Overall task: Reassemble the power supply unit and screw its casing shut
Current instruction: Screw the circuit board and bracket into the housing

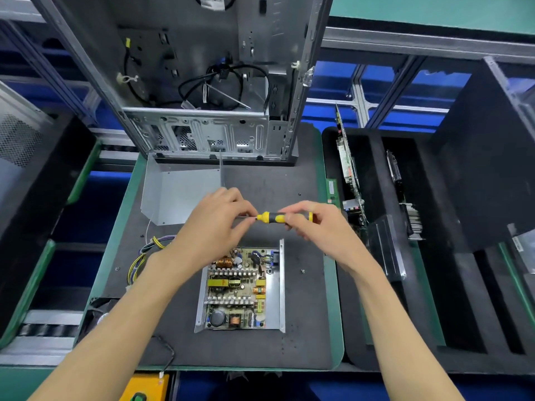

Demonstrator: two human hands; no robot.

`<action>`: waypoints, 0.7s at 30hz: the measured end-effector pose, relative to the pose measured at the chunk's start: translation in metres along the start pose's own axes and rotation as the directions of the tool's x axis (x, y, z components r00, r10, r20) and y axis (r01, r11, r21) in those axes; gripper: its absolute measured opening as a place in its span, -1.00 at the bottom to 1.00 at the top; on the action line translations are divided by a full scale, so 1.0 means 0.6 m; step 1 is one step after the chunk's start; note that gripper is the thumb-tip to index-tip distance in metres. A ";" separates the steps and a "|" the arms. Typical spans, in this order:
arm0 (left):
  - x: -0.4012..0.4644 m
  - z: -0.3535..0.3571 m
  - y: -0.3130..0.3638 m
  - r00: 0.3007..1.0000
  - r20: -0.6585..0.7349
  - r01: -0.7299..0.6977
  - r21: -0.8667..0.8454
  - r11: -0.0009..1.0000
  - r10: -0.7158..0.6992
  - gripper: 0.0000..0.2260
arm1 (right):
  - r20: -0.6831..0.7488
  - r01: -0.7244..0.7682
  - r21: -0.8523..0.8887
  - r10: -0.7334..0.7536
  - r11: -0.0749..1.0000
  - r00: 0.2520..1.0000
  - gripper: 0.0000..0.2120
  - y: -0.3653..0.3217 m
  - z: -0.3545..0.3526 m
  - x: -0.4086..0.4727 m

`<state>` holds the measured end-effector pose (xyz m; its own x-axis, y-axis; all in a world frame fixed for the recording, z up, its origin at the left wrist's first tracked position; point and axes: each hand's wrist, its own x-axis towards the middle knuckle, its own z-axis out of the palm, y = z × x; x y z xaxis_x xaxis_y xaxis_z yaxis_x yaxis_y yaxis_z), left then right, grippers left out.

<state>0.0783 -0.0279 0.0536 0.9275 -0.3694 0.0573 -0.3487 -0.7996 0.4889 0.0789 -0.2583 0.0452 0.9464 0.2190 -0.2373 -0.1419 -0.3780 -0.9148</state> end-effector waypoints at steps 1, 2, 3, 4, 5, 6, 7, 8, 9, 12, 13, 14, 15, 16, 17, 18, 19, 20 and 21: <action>0.006 0.004 -0.003 1.000 0.005 -0.024 0.037 0.999 0.024 -0.88 | 0.030 0.007 -0.121 -0.004 0.993 1.000 -0.90 0.008 -0.004 0.004; 0.013 0.009 -0.004 0.999 0.018 -0.046 0.073 0.996 0.045 -0.88 | 0.048 0.016 -0.218 -0.005 0.976 0.999 -0.87 0.016 -0.006 0.007; 0.018 0.013 -0.005 0.998 0.029 -0.063 0.101 0.993 0.060 -0.88 | 0.048 0.023 -0.285 -0.010 0.958 0.999 -0.86 0.022 -0.005 0.011; 0.021 0.017 -0.007 0.997 0.029 -0.072 0.115 0.991 0.069 -0.88 | 0.028 0.030 -0.331 -0.022 0.943 0.999 -0.85 0.029 -0.003 0.017; 0.024 0.019 -0.010 0.998 0.015 -0.067 0.108 0.992 0.066 -0.87 | -0.004 0.037 -0.366 -0.041 0.930 0.999 -0.84 0.037 -0.001 0.023; 0.024 0.020 -0.013 0.999 -0.004 -0.047 0.083 0.995 0.047 -0.86 | -0.036 0.038 -0.396 -0.057 0.918 0.998 -0.83 0.046 0.003 0.031; 0.024 0.020 -0.018 1.000 -0.018 -0.019 0.050 0.999 0.020 -0.84 | -0.064 0.030 -0.419 -0.063 0.908 0.996 -0.82 0.055 0.006 0.040; 0.023 0.019 -0.022 1.000 -0.021 0.009 0.017 1.000 -0.008 -0.84 | -0.084 0.020 -0.436 -0.063 0.900 0.994 -0.81 0.064 0.011 0.048; 0.023 0.019 -0.026 0.999 -0.010 0.033 -0.009 0.999 -0.033 -0.83 | -0.095 0.011 -0.443 -0.059 0.896 0.994 -0.79 0.072 0.017 0.057; 0.021 0.022 -0.028 0.996 0.059 0.077 -0.048 0.996 -0.074 -0.83 | -0.114 -0.015 -0.443 -0.040 0.896 0.993 -0.76 0.090 0.038 0.076; 0.020 0.024 -0.026 0.994 0.075 0.090 -0.056 0.994 -0.085 -0.83 | -0.116 -0.025 -0.446 -0.030 0.894 0.993 -0.76 0.095 0.045 0.081; 0.018 0.026 -0.025 0.992 0.083 0.106 -0.067 0.992 -0.100 -0.83 | -0.114 -0.032 -0.454 -0.022 0.891 0.993 -0.76 0.101 0.051 0.084; 0.016 0.027 -0.025 0.990 0.084 0.122 -0.081 0.989 -0.115 -0.83 | -0.115 -0.037 -0.464 -0.018 0.885 0.993 -0.76 0.106 0.057 0.086; 0.014 0.029 -0.025 0.988 0.083 0.135 -0.093 0.986 -0.128 -0.84 | -0.121 -0.036 -0.481 -0.025 0.876 0.992 -0.77 0.110 0.062 0.088; 0.012 0.030 -0.025 0.987 0.080 0.145 -0.103 0.984 -0.137 -0.84 | -0.129 -0.032 -0.505 -0.039 0.862 0.991 -0.78 0.114 0.065 0.089; 0.010 0.030 -0.025 0.987 0.076 0.151 -0.112 0.982 -0.143 -0.85 | -0.133 -0.027 -0.537 -0.053 0.843 0.990 -0.79 0.116 0.068 0.091; 0.008 0.029 -0.026 0.987 0.070 0.155 -0.120 0.981 -0.147 -0.85 | -0.131 -0.023 -0.565 -0.063 0.825 0.989 -0.80 0.116 0.070 0.093; 0.006 0.027 -0.026 0.987 0.061 0.156 -0.127 0.980 -0.150 -0.85 | -0.127 -0.019 -0.584 -0.068 0.811 0.990 -0.81 0.114 0.070 0.094; 0.004 0.025 -0.027 0.987 0.049 0.157 -0.133 0.979 -0.152 -0.85 | -0.122 -0.015 -0.594 -0.072 0.804 0.990 -0.81 0.111 0.069 0.096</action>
<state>0.0842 -0.0229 0.0326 0.9620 -0.2664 -0.0600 -0.1778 -0.7777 0.6029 0.1118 -0.2339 -0.0428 0.9824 0.1343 -0.1296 0.0440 -0.8416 -0.5383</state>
